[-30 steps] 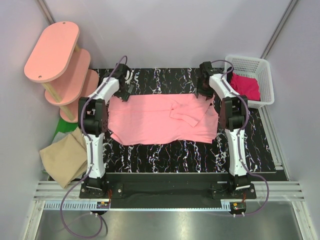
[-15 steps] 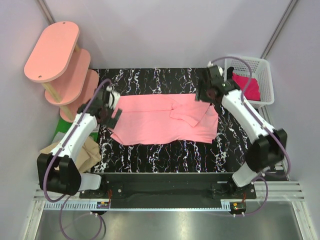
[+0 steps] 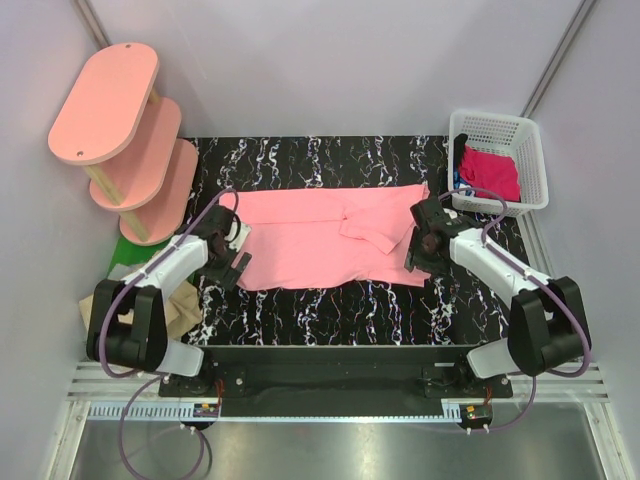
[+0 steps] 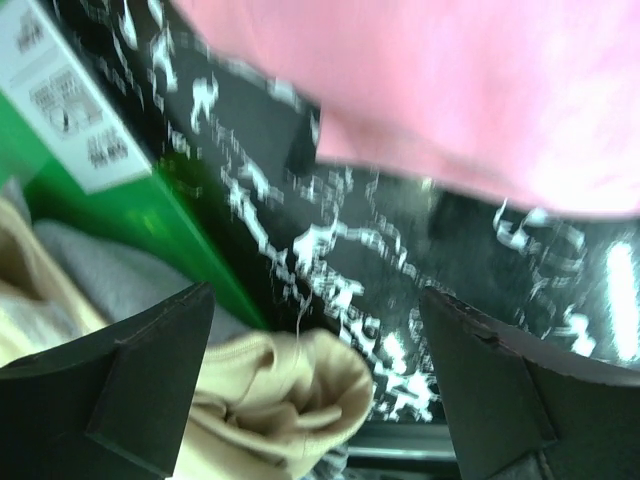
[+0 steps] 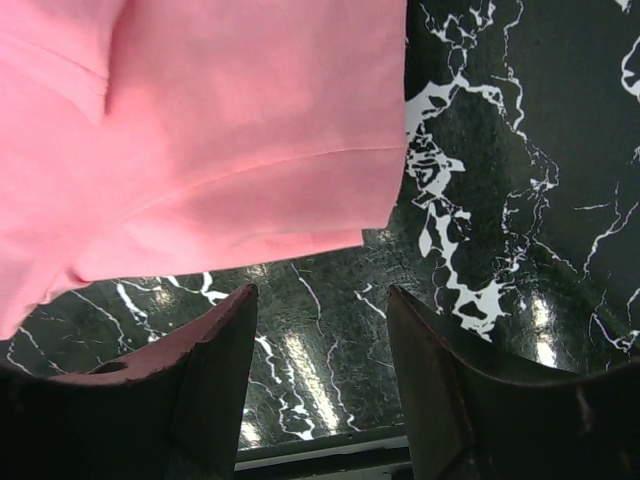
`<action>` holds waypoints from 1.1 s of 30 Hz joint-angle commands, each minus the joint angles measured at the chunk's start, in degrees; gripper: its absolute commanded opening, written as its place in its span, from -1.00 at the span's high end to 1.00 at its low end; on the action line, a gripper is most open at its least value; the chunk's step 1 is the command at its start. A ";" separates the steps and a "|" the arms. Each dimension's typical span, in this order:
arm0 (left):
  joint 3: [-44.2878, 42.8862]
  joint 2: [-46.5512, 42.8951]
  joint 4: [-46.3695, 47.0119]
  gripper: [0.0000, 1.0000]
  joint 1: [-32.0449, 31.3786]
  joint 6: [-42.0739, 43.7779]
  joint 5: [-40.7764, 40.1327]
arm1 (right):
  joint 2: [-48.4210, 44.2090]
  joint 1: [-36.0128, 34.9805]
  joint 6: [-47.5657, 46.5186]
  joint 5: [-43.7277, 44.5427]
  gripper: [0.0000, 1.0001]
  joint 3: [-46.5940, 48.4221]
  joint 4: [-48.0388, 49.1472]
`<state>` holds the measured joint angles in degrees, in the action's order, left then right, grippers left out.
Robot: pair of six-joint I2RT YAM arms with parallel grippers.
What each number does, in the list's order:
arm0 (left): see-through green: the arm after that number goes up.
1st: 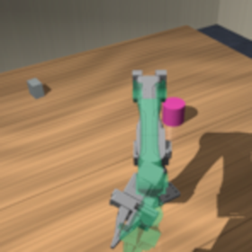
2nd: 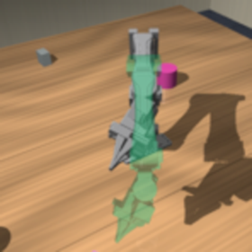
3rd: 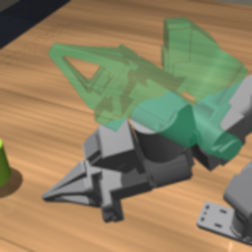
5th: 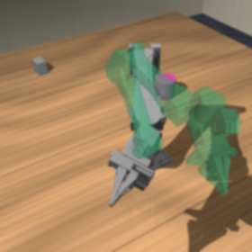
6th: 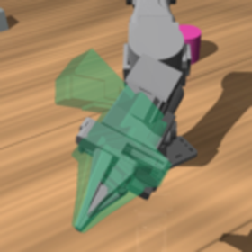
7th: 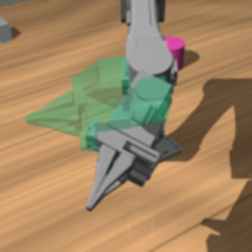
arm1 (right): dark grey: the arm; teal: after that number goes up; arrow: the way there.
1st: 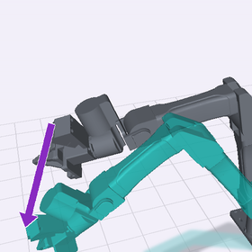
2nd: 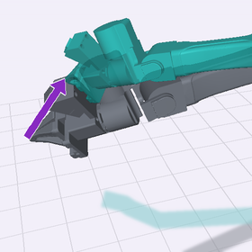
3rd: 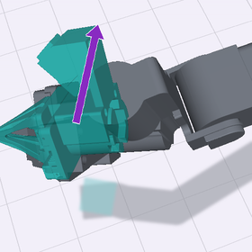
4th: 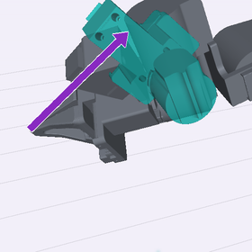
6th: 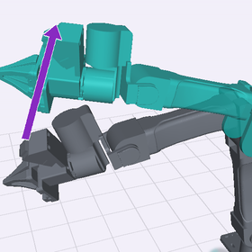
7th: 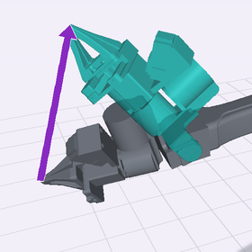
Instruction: Fold and stack the t-shirts
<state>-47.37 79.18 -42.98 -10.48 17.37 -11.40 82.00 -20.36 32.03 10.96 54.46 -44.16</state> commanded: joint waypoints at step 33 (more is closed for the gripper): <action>-9.05 19.88 8.53 0.62 0.37 -5.41 7.27 | -7.11 -0.12 0.40 -0.32 0.18 -1.02 1.53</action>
<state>-57.30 97.12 -38.81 -10.70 11.66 -4.89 76.60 -20.36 32.21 10.83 53.54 -42.74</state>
